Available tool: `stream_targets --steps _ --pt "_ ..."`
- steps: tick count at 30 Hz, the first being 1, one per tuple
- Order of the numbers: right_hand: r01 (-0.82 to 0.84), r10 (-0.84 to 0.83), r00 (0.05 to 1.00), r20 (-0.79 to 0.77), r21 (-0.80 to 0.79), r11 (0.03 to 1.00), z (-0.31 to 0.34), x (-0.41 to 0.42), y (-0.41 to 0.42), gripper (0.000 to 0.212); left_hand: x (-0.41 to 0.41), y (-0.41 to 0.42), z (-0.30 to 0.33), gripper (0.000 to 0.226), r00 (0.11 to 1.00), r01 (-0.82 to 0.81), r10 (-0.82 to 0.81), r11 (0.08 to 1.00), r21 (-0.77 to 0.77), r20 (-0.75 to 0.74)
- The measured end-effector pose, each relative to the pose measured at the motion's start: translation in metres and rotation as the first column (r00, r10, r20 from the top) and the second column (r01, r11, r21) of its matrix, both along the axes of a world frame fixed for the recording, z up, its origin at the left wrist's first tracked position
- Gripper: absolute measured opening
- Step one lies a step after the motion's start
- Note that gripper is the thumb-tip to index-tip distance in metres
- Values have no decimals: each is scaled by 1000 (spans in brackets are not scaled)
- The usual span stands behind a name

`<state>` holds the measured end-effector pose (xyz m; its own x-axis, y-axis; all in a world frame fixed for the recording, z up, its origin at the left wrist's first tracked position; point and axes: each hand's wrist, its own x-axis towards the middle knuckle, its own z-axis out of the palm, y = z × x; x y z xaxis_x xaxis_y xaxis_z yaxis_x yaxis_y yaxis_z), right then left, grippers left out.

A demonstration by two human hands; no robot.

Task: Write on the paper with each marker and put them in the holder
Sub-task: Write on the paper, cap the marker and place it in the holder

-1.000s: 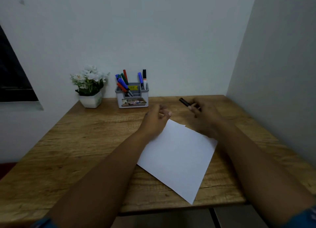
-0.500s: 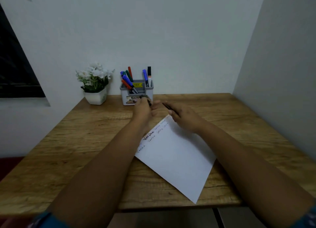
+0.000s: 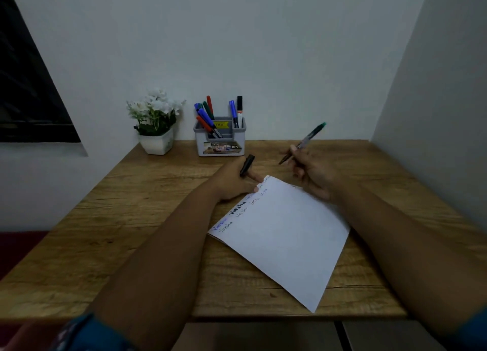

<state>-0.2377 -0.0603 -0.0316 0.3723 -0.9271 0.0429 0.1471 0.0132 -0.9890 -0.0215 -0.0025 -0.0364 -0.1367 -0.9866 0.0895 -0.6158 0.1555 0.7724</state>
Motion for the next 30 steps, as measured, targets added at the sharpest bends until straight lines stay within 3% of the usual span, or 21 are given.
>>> stream_targets --steps 2,6,12,18,30 --pt "6 -10 997 -72 -44 999 -5 7 1 27 0 0 1 66 999 42 -42 999 8 5" --pt "-66 3 955 -296 -204 977 -13 13 3 4 -1 -3 0 54 996 53 -53 999 4 72" --pt "-107 -80 868 -490 -343 933 -12 14 4 7 0 -4 0 47 996 49 -49 999 1 74" --pt "-123 -153 829 -538 -442 889 -16 16 3 7 -2 -2 3 55 994 41 -41 999 -1 99" --pt "-114 -159 813 -560 -421 900 -15 16 0 10 0 -4 1 54 993 46 -46 999 2 111"
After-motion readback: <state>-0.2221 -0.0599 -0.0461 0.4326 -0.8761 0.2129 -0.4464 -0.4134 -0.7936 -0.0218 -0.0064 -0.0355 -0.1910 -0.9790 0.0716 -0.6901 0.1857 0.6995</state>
